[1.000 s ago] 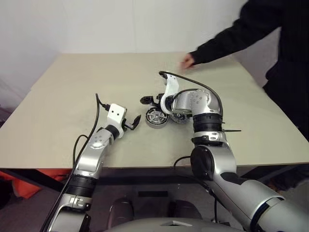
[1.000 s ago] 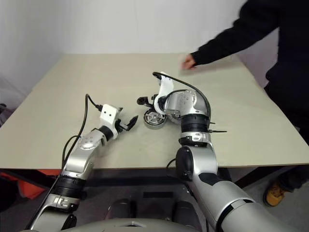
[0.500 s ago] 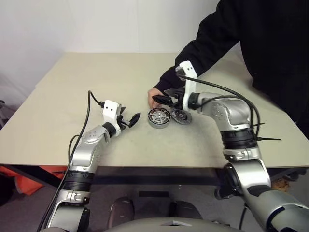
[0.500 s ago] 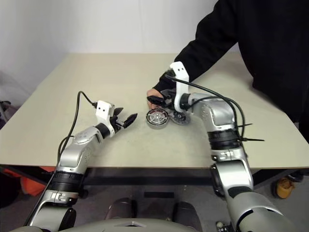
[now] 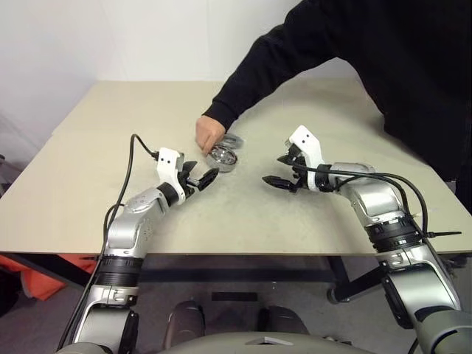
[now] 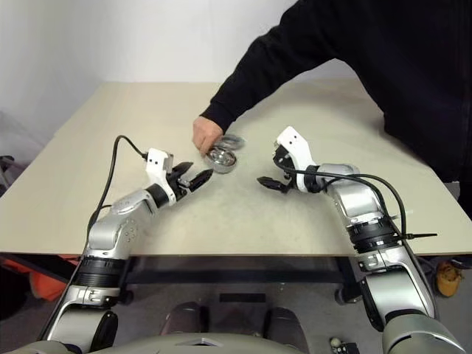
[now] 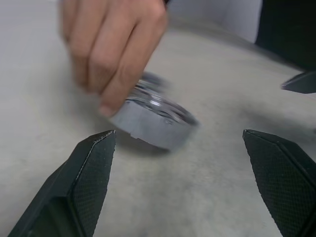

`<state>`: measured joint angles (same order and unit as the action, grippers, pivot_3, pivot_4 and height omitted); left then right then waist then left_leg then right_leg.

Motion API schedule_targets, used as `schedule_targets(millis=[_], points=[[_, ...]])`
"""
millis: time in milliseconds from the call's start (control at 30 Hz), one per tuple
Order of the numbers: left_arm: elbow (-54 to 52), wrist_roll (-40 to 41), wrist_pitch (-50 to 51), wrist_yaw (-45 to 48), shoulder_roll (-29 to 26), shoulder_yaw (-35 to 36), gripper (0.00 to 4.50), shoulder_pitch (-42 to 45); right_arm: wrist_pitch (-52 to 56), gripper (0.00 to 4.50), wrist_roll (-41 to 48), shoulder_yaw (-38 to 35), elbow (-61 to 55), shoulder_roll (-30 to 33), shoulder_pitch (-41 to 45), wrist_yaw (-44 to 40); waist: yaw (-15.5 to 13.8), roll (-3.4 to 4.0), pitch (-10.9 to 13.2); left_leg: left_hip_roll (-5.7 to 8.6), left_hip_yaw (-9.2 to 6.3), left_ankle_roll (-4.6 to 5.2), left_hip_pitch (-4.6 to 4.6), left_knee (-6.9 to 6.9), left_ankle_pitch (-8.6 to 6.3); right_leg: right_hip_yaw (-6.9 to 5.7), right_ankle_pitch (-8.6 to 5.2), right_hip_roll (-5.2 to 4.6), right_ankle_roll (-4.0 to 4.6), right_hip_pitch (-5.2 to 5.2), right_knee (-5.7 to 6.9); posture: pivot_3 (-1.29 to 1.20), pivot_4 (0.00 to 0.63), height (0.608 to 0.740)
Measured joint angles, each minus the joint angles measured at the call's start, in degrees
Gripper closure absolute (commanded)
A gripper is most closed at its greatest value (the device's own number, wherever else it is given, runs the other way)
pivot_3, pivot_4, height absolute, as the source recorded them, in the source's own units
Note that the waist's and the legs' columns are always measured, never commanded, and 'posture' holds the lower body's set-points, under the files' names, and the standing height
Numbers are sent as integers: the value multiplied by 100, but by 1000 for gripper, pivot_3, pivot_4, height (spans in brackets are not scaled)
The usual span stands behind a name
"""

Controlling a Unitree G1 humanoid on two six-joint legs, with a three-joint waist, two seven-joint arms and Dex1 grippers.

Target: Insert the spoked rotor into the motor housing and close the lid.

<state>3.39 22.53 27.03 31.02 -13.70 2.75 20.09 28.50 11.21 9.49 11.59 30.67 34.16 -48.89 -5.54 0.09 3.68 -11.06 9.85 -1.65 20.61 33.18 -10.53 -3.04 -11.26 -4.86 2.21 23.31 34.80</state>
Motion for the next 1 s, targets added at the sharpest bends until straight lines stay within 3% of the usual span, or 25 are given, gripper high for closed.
schedule_targets(millis=[467, 600, 800, 867, 1000], points=[[-149, -31, -39, 119, -145, -13, 186, -232, -671, 168, -217, -76, 368, -124, 8, -216, 1, 0, 0, -1, 0, 17, 5, 13, -10, -1, 1, -1, 2, -2, 1, 0, 0, 740], [-88, 56, 84, -213, 57, 209, 186, -108, -724, 168, -258, -75, 368, -122, 7, -323, 2, 0, 0, -1, 0, 17, 5, 16, -10, -1, 1, -1, 2, -2, 2, 0, 0, 740], [231, 1235, 1246, -917, 585, 1157, 186, 722, -788, 168, -340, 21, 368, -205, 5, -325, -5, -1, -1, 1, -1, 22, 6, 26, -12, -2, 3, -2, 6, -6, 7, 0, 0, 740], [301, 1029, 1173, -785, 371, 885, 186, 785, -817, 168, -359, 34, 350, -160, -17, -383, -1, -1, -1, -1, -1, 27, 6, 24, -15, -2, 3, 0, 6, -6, 3, 0, 0, 740], [799, -386, -22, -23, -588, -424, 186, 839, -998, 168, -456, 104, 237, 228, -219, -740, -14, -1, -1, 0, -4, 35, 15, 22, -19, -4, 2, -1, 3, -2, -5, 0, 0, 740]])
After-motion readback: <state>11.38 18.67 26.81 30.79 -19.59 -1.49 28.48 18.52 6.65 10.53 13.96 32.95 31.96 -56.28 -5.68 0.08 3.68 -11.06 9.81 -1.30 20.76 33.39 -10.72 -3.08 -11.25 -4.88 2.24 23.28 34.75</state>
